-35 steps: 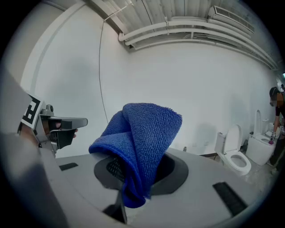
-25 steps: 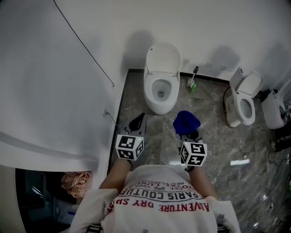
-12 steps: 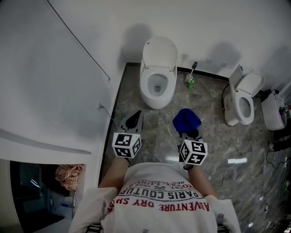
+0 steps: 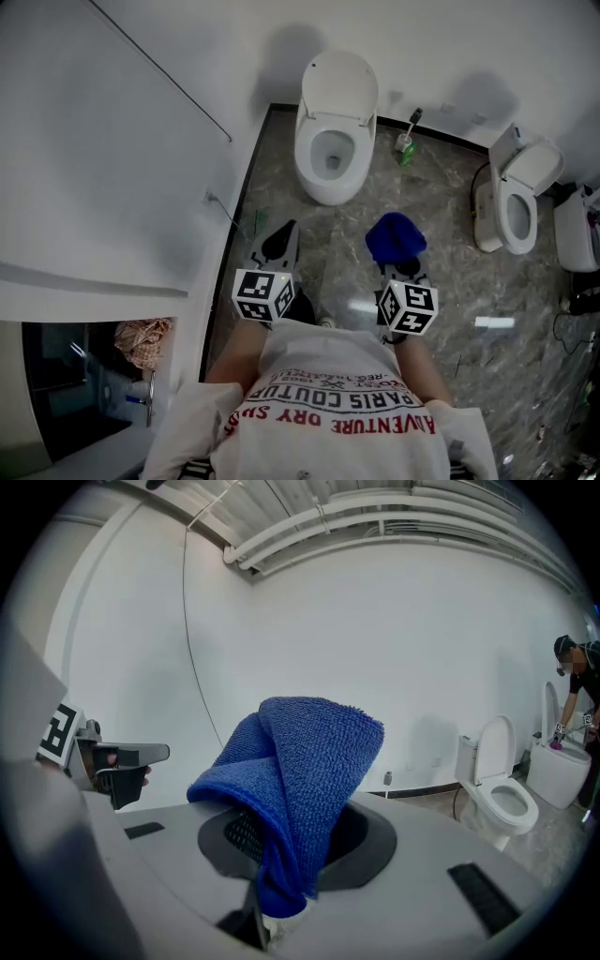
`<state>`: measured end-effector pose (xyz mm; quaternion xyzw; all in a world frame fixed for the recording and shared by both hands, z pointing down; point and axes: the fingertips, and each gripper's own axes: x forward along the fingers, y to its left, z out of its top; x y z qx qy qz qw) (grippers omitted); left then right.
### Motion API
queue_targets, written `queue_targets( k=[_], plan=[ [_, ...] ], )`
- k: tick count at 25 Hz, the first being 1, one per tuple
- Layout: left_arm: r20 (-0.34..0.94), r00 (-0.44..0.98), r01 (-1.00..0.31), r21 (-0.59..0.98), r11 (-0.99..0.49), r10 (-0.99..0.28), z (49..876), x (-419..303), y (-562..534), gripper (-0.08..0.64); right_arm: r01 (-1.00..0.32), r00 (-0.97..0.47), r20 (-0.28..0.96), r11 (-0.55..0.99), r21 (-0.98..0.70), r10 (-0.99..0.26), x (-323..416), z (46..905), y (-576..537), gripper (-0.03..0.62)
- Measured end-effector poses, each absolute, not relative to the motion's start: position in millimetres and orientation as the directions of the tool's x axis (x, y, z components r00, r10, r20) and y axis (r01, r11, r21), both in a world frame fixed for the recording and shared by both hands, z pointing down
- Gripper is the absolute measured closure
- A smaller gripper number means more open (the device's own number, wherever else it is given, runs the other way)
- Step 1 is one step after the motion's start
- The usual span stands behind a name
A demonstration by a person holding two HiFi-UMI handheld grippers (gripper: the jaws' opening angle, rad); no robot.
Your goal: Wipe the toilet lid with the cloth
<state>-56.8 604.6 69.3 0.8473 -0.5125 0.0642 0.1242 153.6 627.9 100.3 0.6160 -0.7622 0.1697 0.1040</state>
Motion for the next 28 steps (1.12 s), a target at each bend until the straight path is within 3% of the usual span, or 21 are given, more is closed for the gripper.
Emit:
queue_targets(
  k=[7,28],
  plan=[
    [0.25,0.483,-0.875,0.163,-0.456,-0.839,94.0,-64.0,534.0,0.554,-0.981,-0.185,0.404,0.143,-0.133,-0.896,152.9,125.9,568.7,0.505],
    [0.279,0.642,-0.766,0.257,-0.589,-0.714,112.9,-111.9,165.8,0.554,-0.997,-0.01,0.407,-0.023,-0.076,-0.913,95.3,119.7,238.7,0.505]
  ],
)
